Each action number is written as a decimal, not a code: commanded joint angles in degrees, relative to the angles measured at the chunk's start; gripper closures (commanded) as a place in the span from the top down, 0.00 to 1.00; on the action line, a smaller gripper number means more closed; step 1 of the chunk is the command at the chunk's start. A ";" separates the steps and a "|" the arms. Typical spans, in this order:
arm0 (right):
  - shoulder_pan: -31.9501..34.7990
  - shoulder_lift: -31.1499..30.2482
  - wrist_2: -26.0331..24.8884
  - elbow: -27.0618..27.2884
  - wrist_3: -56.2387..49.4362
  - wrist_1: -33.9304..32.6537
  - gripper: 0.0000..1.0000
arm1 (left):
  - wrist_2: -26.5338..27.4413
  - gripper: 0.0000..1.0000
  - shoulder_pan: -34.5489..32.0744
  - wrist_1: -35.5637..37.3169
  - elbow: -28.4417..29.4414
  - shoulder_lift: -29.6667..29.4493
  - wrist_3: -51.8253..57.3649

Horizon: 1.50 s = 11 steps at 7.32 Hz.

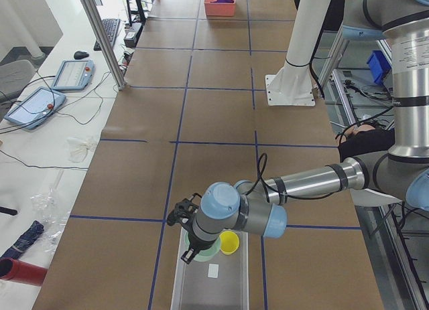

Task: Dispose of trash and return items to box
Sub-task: 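Lower the pale green bowl into the clear bin beside the yellow cup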

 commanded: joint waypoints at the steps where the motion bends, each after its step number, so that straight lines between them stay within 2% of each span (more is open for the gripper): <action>1: 0.00 -0.15 0.20 -0.01 -0.09 0.06 1.00 | -0.04 0.00 -0.08 -7.73 6.25 1.65 0.06; 3: 0.00 -0.23 0.20 -0.10 0.00 0.06 1.00 | -0.04 0.00 -0.08 -15.54 11.08 2.37 -1.34; 5: 0.00 -0.50 0.20 0.08 -0.09 0.15 1.00 | -0.65 0.00 0.18 -18.73 11.71 3.60 -4.77; 6: 0.00 -0.67 0.20 0.16 -0.09 0.15 1.00 | -0.74 0.40 0.27 -19.08 11.80 3.60 -4.78; 7: 0.00 -0.59 0.20 0.08 -0.09 0.23 1.00 | -0.66 0.67 0.36 -20.30 11.71 3.51 -4.78; 8: 0.00 -0.59 0.20 0.16 -0.09 0.15 1.00 | -0.66 1.00 0.36 -20.49 11.28 3.34 -4.86; 9: 0.00 -0.59 0.20 0.25 0.00 0.15 1.00 | -0.66 1.00 0.44 -20.32 8.84 3.08 -7.30; 10: 0.00 -0.59 0.20 0.34 0.00 0.15 1.00 | -1.18 1.00 0.71 -16.31 2.55 2.99 -10.54; 11: 0.00 -0.67 0.20 0.34 -0.09 0.15 1.00 | -1.27 1.00 0.97 -6.96 -4.13 1.68 -11.36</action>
